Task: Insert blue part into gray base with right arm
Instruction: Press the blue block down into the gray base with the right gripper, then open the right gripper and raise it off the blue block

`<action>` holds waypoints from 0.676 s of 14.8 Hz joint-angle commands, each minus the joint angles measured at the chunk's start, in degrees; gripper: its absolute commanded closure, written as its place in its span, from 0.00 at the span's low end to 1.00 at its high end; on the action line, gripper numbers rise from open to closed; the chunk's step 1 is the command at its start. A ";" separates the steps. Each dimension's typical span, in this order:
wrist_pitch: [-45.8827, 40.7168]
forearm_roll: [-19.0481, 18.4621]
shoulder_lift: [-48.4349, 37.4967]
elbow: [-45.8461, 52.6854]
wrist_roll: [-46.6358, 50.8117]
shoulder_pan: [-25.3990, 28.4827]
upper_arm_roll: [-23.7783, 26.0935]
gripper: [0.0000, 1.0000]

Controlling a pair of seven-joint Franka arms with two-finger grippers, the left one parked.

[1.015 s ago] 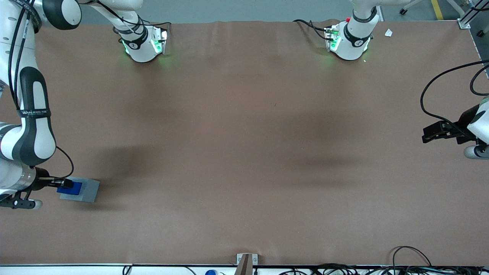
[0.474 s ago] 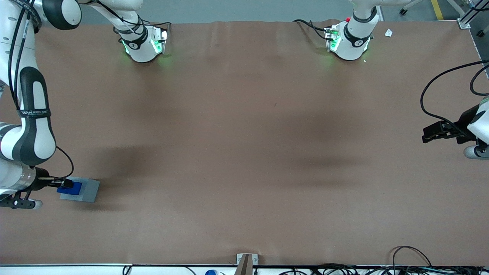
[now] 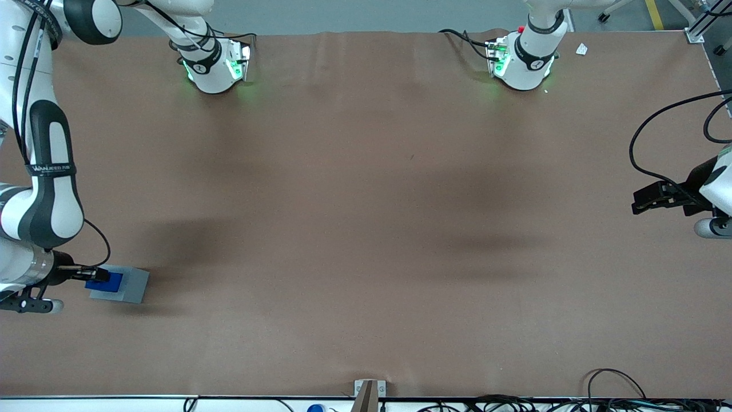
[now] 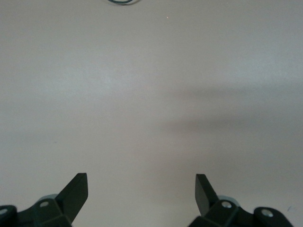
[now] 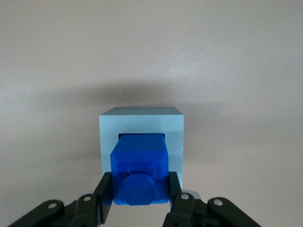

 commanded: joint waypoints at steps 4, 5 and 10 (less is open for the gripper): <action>4.06 0.00 3.35 -0.70 -0.95 -0.32 0.61 0.42; 4.06 0.00 3.36 -0.70 -0.95 -0.32 0.70 0.42; 4.24 0.00 3.27 -0.70 -0.95 -0.32 0.61 0.30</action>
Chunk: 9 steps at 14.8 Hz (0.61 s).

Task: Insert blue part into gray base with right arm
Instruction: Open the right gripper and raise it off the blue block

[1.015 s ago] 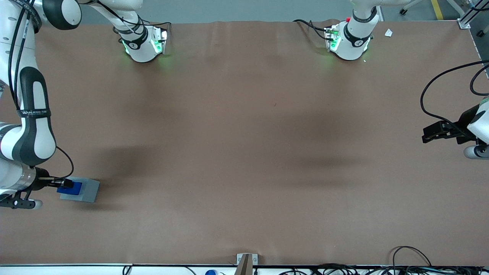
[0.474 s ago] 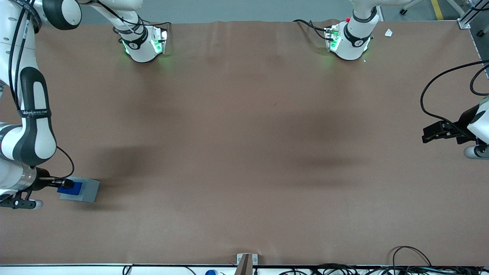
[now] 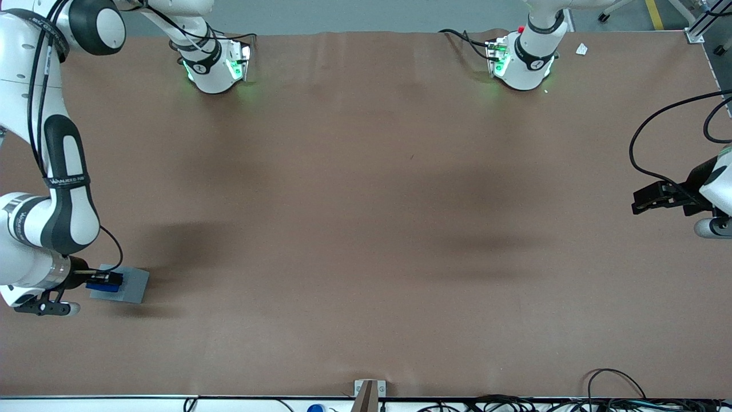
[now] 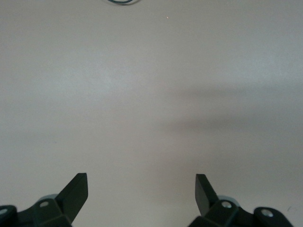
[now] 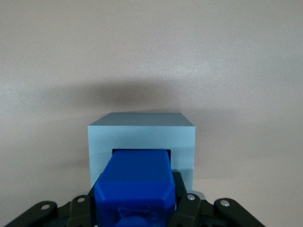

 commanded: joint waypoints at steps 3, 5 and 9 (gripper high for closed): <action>0.27 -0.01 -0.13 -0.26 -0.73 -0.43 0.47 0.00; 0.27 0.08 -0.13 -0.26 -0.82 -0.61 0.47 0.00; -0.08 -0.01 -1.01 -0.17 -0.64 -0.17 0.38 0.00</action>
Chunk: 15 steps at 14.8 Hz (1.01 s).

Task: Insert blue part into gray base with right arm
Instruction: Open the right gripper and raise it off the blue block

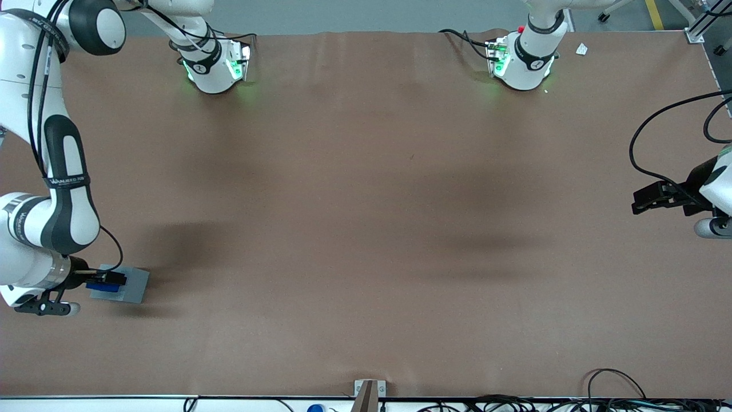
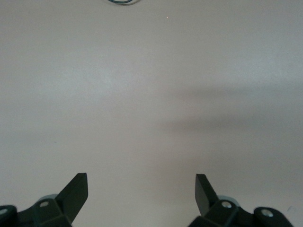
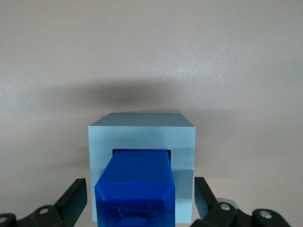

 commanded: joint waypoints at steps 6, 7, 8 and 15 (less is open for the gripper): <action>-0.53 -0.88 -3.54 0.77 -0.54 -0.30 0.35 0.00; -0.61 -1.32 -4.77 0.77 -0.53 -0.30 0.35 0.00; -0.79 -1.41 -6.00 0.77 -0.53 -0.30 0.35 0.00; -17.55 -1.24 -19.97 0.68 0.78 1.63 0.71 0.00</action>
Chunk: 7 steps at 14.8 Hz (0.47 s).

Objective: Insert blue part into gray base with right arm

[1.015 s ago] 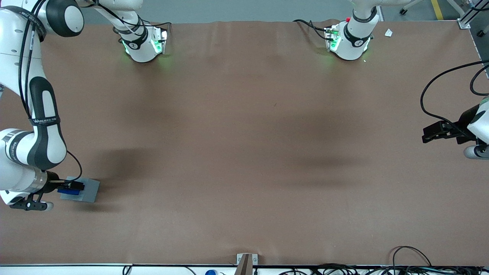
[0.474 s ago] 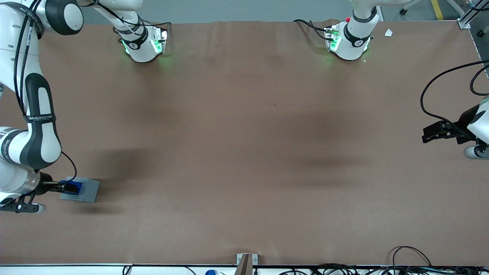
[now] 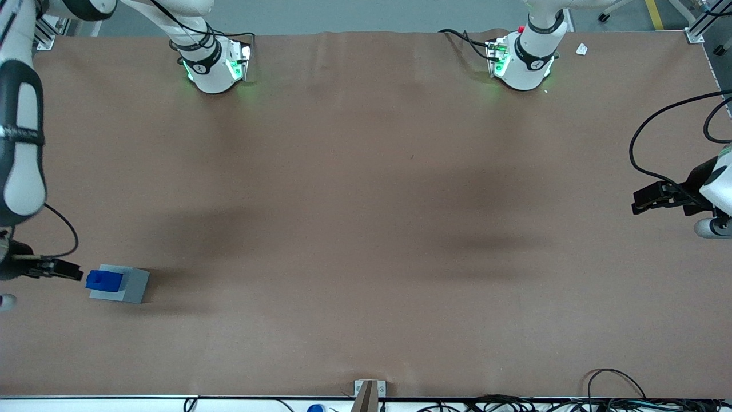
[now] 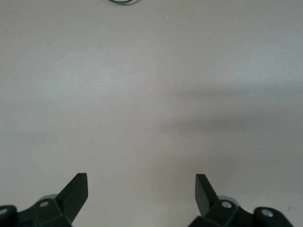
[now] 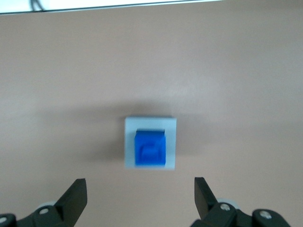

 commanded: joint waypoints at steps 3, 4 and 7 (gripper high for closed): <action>-11.04 0.03 -11.81 -2.55 4.92 1.82 0.54 0.00; -14.11 0.03 -13.75 -2.73 5.89 2.87 0.54 0.00; -18.53 -0.32 -20.51 -5.70 9.59 4.81 0.45 0.00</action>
